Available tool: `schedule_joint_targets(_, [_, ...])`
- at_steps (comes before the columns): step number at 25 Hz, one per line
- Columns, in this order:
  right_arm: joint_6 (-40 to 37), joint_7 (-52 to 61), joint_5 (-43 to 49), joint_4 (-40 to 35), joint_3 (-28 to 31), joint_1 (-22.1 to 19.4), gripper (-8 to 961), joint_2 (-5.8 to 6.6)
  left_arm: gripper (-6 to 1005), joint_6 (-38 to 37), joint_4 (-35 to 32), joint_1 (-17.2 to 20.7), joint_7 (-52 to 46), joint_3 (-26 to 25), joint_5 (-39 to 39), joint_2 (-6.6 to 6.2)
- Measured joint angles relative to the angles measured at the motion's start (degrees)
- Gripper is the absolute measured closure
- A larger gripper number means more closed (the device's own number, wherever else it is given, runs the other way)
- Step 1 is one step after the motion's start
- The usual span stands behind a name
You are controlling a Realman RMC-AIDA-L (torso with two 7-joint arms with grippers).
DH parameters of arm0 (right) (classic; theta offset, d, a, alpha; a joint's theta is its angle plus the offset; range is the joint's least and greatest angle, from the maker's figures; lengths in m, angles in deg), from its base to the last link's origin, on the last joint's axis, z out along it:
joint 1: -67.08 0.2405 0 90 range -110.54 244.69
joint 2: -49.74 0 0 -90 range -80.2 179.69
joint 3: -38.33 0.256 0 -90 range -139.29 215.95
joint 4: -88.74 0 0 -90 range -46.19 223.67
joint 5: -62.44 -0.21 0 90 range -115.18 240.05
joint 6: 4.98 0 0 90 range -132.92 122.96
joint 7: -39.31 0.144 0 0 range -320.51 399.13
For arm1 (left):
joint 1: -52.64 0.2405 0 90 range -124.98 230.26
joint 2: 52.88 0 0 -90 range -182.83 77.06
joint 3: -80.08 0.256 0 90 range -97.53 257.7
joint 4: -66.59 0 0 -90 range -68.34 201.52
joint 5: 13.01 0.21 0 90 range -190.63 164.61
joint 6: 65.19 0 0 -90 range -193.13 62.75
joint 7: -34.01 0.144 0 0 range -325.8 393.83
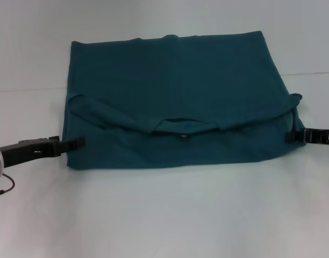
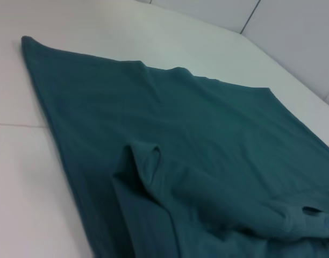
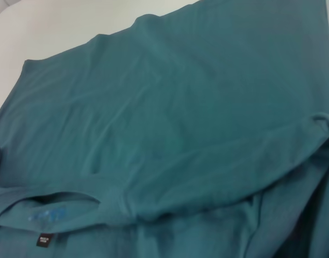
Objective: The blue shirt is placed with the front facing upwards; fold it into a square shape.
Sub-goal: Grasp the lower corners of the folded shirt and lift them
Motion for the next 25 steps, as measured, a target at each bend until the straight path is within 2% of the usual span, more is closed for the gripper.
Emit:
schedule_joint_targets(6, [0.18, -0.08, -0.06, 0.09, 0.10, -0.41, 917, 0.29, 143, 2.11, 1.38, 0.28, 0.22, 0.91, 0.00, 0.19])
schedule_joint_targets(15, [0.24, -0.12, -0.10, 0.10, 0.19, -0.90, 917, 0.42, 146, 2.81, 1.75, 0.30, 0.32, 1.49, 0.96, 0.19])
schedule_joint_targets(25, [0.25, -0.31, -0.10, 0.10, 0.19, -0.86, 918, 0.28, 147, 4.50, 4.53, -1.58, 1.69, 3.18, 1.38, 0.62])
